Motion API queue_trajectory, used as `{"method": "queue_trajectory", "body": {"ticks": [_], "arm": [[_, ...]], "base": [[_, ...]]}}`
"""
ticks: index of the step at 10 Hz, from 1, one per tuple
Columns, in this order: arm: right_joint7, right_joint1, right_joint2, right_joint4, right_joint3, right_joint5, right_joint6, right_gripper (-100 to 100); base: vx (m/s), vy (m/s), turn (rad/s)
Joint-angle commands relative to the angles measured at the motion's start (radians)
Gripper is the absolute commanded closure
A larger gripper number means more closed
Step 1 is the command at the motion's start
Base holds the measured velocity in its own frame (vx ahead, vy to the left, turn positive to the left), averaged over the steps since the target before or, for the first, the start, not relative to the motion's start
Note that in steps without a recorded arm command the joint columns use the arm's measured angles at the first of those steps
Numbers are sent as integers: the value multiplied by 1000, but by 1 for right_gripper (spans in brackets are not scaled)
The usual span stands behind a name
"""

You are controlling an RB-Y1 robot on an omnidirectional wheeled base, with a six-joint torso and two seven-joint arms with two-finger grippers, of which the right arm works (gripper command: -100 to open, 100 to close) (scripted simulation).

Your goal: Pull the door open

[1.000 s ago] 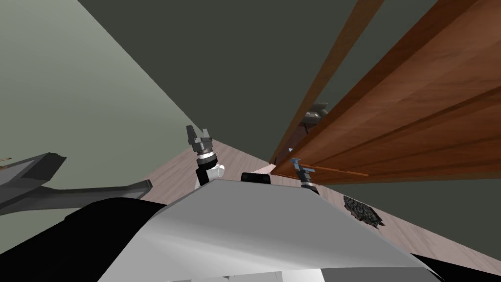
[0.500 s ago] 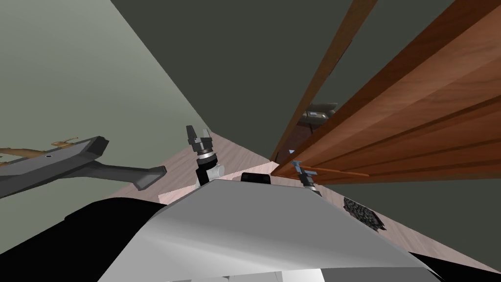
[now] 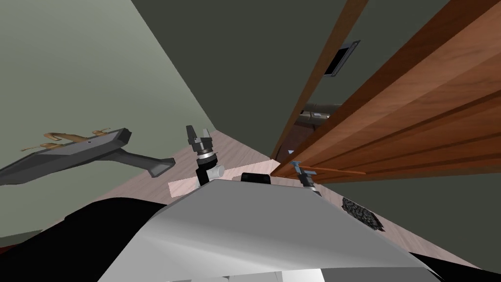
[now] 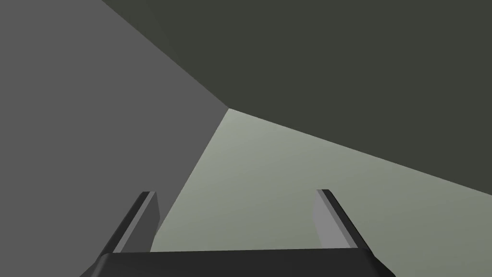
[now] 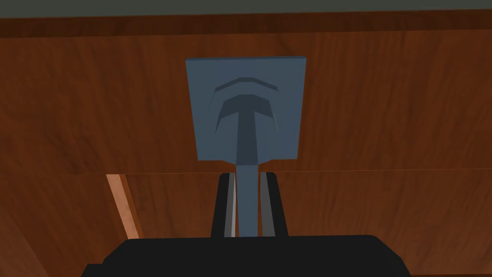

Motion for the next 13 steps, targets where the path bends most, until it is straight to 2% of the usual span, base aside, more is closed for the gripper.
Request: {"method": "queue_trajectory", "body": {"ticks": [1,2,4,7,8,9,10,13], "arm": [[7,-35,4,27,3,-3,9,100],[7,-35,4,27,3,-3,9,100],[13,-70,8,51,5,-7,21,100],[24,-133,14,92,10,-14,43,100],[30,-166,18,114,12,-18,54,100],[32,-177,19,121,13,-19,58,100],[38,-210,23,143,16,-23,69,100],[49,-274,30,185,20,-30,91,100]], "base": [[-245,-36,134],[-168,-16,45],[-136,-36,82],[-195,-44,129],[-272,-76,204],[-230,-61,119],[-222,-56,124],[-225,-73,144]]}}
